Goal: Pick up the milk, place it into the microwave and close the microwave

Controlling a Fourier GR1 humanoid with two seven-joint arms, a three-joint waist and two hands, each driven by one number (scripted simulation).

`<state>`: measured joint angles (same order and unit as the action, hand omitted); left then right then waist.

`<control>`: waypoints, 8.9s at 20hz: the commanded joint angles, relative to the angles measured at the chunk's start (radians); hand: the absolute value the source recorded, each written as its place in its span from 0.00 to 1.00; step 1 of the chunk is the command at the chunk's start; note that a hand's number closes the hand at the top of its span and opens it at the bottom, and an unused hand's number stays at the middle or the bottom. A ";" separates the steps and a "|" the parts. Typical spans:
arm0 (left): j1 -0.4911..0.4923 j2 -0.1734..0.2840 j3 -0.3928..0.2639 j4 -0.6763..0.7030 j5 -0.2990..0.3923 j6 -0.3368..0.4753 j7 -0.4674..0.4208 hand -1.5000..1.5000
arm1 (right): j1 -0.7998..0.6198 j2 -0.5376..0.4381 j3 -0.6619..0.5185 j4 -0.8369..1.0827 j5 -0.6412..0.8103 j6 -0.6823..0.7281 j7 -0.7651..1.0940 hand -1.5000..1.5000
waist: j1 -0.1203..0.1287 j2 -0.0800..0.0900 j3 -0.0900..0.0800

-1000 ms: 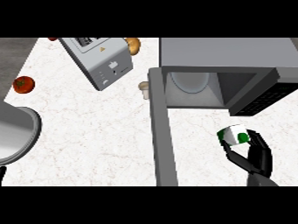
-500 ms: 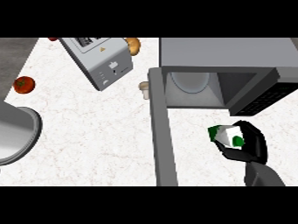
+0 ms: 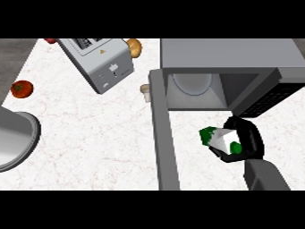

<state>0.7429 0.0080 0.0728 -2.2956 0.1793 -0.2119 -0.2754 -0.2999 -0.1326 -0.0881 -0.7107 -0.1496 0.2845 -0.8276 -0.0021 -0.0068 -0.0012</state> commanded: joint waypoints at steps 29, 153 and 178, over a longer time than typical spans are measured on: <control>0.000 0.009 0.167 0.036 0.119 -0.119 0.010 0.00 | 0.001 0.132 0.345 -0.709 0.098 -0.675 0.622 1.00 | 0.019 0.009 0.001; -0.218 -0.007 0.159 0.307 0.010 -0.301 0.005 0.00 | -0.515 0.078 -0.094 0.513 0.166 -0.624 -0.095 0.00 | 0.015 0.011 0.002; -0.412 -0.008 -0.171 0.354 -0.263 -0.255 0.091 1.00 | 0.279 0.084 0.100 -0.363 0.061 -0.222 -0.025 1.00 | -0.032 0.000 -0.001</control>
<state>0.4234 0.0028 -0.0467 -1.9850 -0.0232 -0.5187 -0.2222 -0.1587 -0.0499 -0.0259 -0.8742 -0.0713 0.0380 -0.9018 -0.0341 -0.0096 -0.0019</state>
